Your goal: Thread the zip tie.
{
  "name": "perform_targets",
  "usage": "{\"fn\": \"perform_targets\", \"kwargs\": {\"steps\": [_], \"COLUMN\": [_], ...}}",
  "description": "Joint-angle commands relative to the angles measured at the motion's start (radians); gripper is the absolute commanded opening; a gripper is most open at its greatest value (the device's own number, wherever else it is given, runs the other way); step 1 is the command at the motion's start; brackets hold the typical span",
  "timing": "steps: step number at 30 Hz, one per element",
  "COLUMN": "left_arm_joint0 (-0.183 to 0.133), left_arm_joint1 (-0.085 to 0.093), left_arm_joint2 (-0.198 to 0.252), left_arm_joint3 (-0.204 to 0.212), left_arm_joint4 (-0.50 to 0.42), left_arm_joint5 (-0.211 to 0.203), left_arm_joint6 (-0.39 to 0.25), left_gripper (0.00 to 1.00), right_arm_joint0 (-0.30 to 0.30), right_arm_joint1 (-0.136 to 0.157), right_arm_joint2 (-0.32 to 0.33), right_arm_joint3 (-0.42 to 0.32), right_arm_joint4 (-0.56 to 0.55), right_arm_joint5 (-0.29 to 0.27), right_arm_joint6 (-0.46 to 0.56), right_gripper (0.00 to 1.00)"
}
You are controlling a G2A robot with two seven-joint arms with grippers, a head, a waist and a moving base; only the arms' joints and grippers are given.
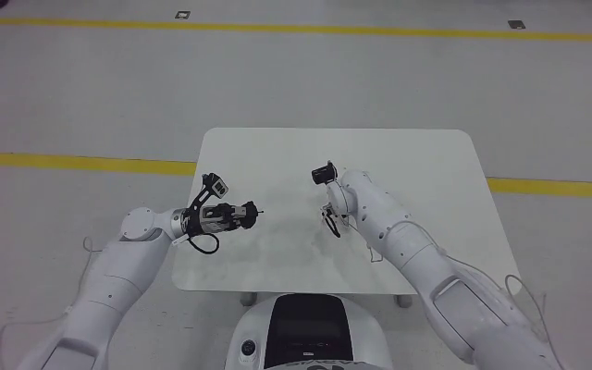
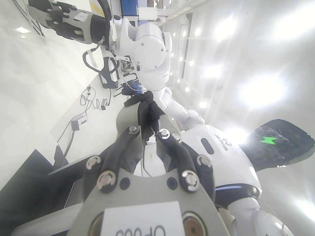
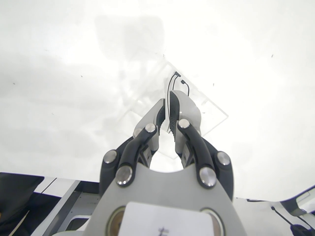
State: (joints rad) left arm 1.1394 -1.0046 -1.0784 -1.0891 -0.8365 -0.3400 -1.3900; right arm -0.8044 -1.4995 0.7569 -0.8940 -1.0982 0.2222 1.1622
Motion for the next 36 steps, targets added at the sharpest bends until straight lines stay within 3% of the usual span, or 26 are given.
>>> {"fn": "perform_targets", "kwargs": {"steps": [1,36], "left_arm_joint0": [0.000,0.000], "left_arm_joint1": [0.000,0.000], "left_arm_joint2": [0.000,0.000], "left_arm_joint3": [0.000,0.000], "left_arm_joint4": [0.000,0.000], "left_arm_joint5": [0.000,0.000], "left_arm_joint6": [0.000,0.000], "left_gripper": [0.00,0.00], "right_arm_joint0": [0.000,0.036], "right_arm_joint1": [-0.002,-0.057], "right_arm_joint2": [0.000,-0.014], "right_arm_joint3": [0.005,0.142], "right_arm_joint4": [-0.002,-0.026], "right_arm_joint5": [-0.001,0.011], "right_arm_joint6": [-0.002,-0.044], "right_gripper": [0.09,0.13]}}
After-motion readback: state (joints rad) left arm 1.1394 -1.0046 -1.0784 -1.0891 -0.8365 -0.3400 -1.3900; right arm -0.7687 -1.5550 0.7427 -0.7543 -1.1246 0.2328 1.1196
